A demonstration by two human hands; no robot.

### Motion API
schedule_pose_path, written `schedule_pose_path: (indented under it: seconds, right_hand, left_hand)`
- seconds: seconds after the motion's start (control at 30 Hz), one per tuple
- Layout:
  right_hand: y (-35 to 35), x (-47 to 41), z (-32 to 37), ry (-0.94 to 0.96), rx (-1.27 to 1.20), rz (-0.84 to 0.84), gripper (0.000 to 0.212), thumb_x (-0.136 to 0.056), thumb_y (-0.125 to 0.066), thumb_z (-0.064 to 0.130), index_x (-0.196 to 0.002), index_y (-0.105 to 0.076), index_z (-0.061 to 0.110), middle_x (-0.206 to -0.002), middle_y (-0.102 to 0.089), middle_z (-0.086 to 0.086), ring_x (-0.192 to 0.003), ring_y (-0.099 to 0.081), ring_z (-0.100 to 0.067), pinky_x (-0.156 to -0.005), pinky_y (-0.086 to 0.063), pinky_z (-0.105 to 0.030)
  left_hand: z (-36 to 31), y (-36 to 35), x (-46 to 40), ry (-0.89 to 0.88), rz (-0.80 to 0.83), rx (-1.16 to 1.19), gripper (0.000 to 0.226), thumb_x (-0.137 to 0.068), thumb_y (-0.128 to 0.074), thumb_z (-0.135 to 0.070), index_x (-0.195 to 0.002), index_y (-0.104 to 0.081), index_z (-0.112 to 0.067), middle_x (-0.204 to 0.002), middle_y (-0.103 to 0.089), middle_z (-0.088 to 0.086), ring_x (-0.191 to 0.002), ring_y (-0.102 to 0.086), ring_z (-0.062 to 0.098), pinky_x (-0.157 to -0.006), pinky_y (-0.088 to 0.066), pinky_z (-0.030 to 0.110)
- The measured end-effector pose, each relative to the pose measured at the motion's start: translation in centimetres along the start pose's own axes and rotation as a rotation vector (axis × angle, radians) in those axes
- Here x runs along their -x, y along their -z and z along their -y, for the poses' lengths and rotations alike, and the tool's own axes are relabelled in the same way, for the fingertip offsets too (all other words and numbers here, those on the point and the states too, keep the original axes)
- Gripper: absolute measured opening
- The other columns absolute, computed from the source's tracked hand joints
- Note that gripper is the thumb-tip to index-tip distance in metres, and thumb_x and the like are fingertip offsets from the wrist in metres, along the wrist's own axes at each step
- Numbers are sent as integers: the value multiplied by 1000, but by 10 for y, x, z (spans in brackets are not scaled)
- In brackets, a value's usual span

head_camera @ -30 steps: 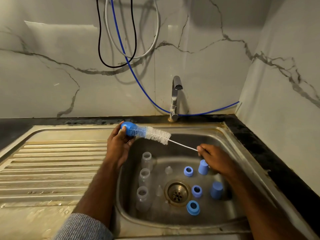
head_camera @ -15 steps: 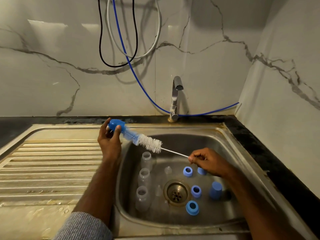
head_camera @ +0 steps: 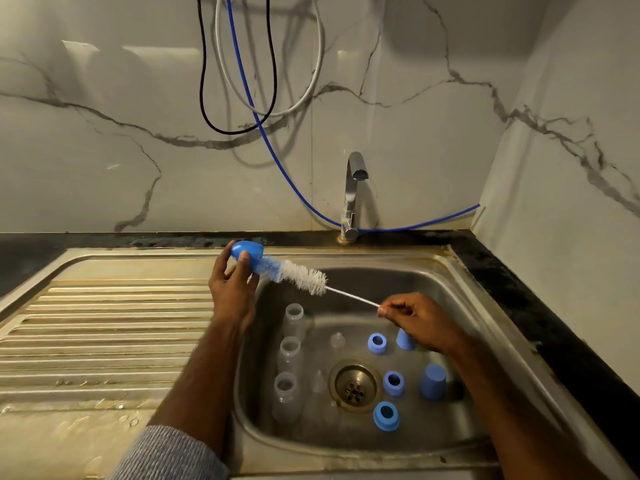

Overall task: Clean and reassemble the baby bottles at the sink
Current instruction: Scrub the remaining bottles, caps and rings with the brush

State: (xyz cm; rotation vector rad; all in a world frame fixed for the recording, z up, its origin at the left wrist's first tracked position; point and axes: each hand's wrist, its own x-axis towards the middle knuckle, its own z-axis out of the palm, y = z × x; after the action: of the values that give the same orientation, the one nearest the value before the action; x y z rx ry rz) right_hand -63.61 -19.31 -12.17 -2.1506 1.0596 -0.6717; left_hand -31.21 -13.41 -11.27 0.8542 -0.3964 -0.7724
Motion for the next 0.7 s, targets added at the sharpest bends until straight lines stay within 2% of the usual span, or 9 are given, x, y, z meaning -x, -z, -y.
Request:
schedule_pose_path:
  seconds: [0.1,0.17,0.23,0.33,0.43,0.5,0.6,0.7]
  right_hand:
    - [4,-1,-10,-47,8,-63,20,-102,-54,34,-93,-72,41,-63,-63,18,-59,-57,1,-66,-47,-24]
    - [2,-2,-14,-90,56,-57,19,-100,-58,30,-90,-72,38,-63,-64,14,-62,-59,-2,-69,-54,-31]
    - [0,-3,-15,-154,99,-101,15,-97,-63,27,-86,-72,33,-67,-67,9,-69,-64,-7,-78,-56,-37]
    - [4,-4,-14,-153,86,-249,15,-93,-70,23,-82,-70,34,-77,-70,12,-77,-66,-7,-79,-54,-32]
    - [14,-2,-14,-104,68,-325,7,-88,-75,24,-86,-75,31,-80,-73,13,-80,-67,-2,-79,-53,-25]
    - [17,0,-15,-90,45,-321,9,-87,-77,24,-88,-75,32,-82,-74,15,-81,-68,0,-81,-54,-23]
    - [14,0,-12,-47,21,-348,19,-84,-79,22,-85,-73,40,-81,-73,19,-82,-69,3,-80,-54,-19]
    - [13,-1,-12,6,30,-447,28,-82,-81,23,-82,-70,49,-78,-71,28,-82,-68,7,-80,-52,-16]
  left_hand:
    - [0,1,1,90,-5,96,35,-98,-60,-14,-132,-61,-20,-133,-60,11,-115,-67,30,-89,-61,45]
    - [2,-1,3,112,17,72,38,-98,-60,-14,-136,-59,-18,-134,-59,10,-117,-65,31,-90,-60,47]
    - [4,-3,5,74,43,-11,38,-98,-61,-13,-136,-58,-18,-128,-62,7,-113,-67,28,-84,-63,42]
    - [8,-6,7,-28,32,-197,37,-96,-65,-14,-130,-61,-26,-116,-66,-1,-102,-71,18,-75,-62,30]
    - [8,-4,3,-111,-17,-353,42,-95,-67,-15,-134,-59,-26,-111,-68,-1,-103,-69,17,-84,-62,33]
    - [6,-1,-1,-120,-93,-339,42,-95,-67,-15,-135,-58,-24,-113,-68,3,-105,-69,18,-86,-60,35]
    - [7,-2,3,-50,-78,-271,40,-96,-66,-14,-135,-59,-19,-109,-69,2,-96,-72,17,-74,-62,31]
    - [11,-5,6,-17,-58,-247,40,-96,-64,-15,-136,-58,-15,-122,-64,6,-106,-69,22,-83,-62,40]
